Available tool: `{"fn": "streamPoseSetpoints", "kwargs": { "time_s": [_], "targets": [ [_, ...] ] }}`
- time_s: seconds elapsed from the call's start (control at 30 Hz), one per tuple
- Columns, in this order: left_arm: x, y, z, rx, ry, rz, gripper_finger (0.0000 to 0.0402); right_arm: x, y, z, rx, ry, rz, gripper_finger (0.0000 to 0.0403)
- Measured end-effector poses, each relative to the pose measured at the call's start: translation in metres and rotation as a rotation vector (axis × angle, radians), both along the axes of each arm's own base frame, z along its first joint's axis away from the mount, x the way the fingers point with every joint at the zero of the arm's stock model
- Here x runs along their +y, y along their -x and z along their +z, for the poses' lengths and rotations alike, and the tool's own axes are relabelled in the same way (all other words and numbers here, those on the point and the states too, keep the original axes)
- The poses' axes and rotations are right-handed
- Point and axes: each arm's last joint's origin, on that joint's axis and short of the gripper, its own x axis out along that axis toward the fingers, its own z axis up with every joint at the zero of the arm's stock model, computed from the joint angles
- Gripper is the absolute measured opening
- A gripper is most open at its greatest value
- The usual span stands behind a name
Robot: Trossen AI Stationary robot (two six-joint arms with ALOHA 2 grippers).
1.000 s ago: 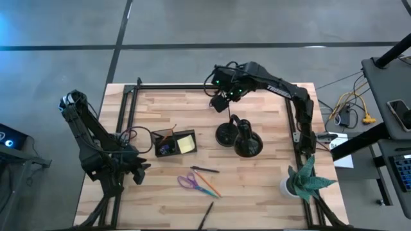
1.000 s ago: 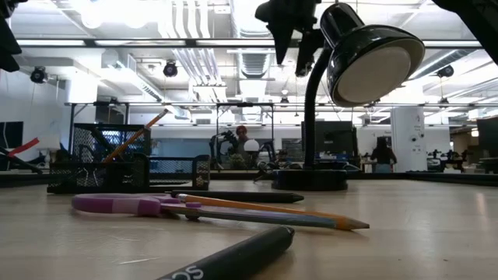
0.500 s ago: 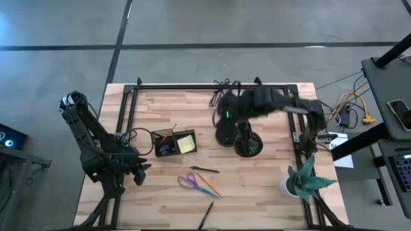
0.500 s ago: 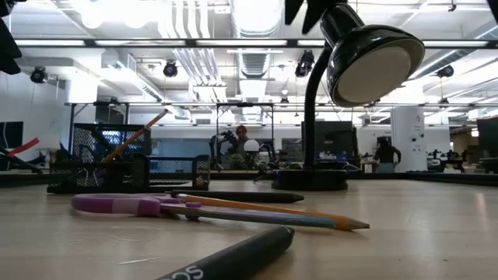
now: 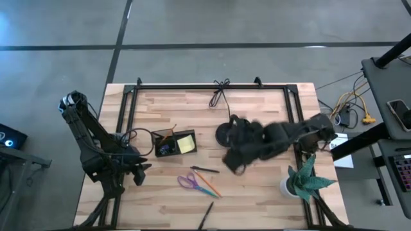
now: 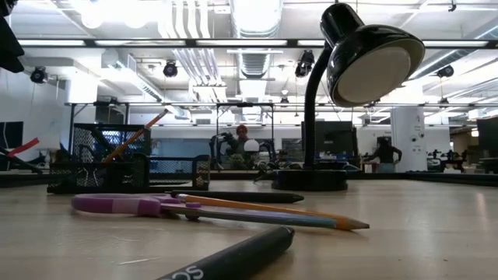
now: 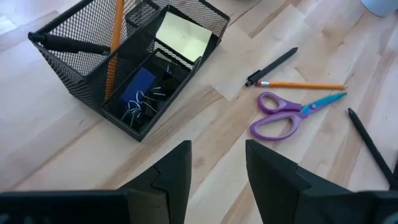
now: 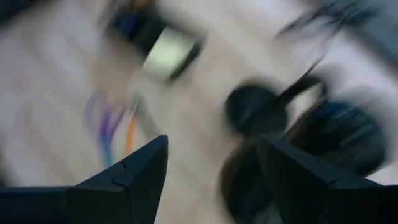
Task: Pick and place office supplies into organizer
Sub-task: Adjust the black lamp
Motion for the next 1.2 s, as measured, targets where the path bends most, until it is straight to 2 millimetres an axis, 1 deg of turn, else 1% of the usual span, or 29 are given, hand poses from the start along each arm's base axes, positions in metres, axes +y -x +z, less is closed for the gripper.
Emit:
{"fn": "streamPoseSetpoints", "kwargs": {
  "time_s": [0.13,0.3,0.4,0.47,0.6,0.7,0.8,0.9,1.0,1.1,1.2],
  "targets": [
    [0.0,0.0,0.0,0.002,-0.006,-0.007,0.0132,0.031,0.009,-0.022,0.103,-0.065,0.076,0.0231],
    [0.0,0.0,0.0,0.005,-0.016,-0.019,0.0132,0.064,0.025,-0.053,0.202,-0.086,0.054,0.0224],
    [0.0,0.0,0.0,0.005,-0.016,-0.02,0.0132,0.078,0.037,-0.075,0.253,-0.075,-0.008,0.0223],
    [0.0,0.0,0.0,0.006,-0.018,-0.02,0.0132,0.084,0.043,-0.092,0.276,-0.065,-0.095,0.0223],
    [0.0,0.0,0.0,0.007,-0.021,-0.024,0.0132,0.083,0.052,-0.127,0.267,-0.046,-0.366,0.0223],
    [0.0,0.0,0.0,0.007,-0.021,-0.024,0.0132,0.082,0.054,-0.15,0.158,-0.02,-0.508,0.0223],
    [0.0,0.0,0.0,0.007,-0.021,-0.024,0.0132,0.084,0.049,-0.173,0.055,-0.044,-0.515,0.0223],
    [-0.001,0.0,0.0,0.005,-0.016,-0.023,0.0132,0.084,0.041,-0.198,0.014,-0.087,-0.446,0.0223],
    [-0.001,0.0,0.0,0.004,-0.015,-0.023,0.0132,0.081,0.036,-0.222,0.003,-0.082,-0.393,0.0223],
    [-0.001,0.0,0.0,0.003,-0.013,-0.022,0.0132,0.075,0.034,-0.239,-0.031,-0.055,-0.402,0.0223],
    [-0.001,-0.001,0.0,0.002,-0.011,-0.019,0.0132,0.065,0.035,-0.254,-0.061,-0.007,-0.469,0.0223]
  ]
}}
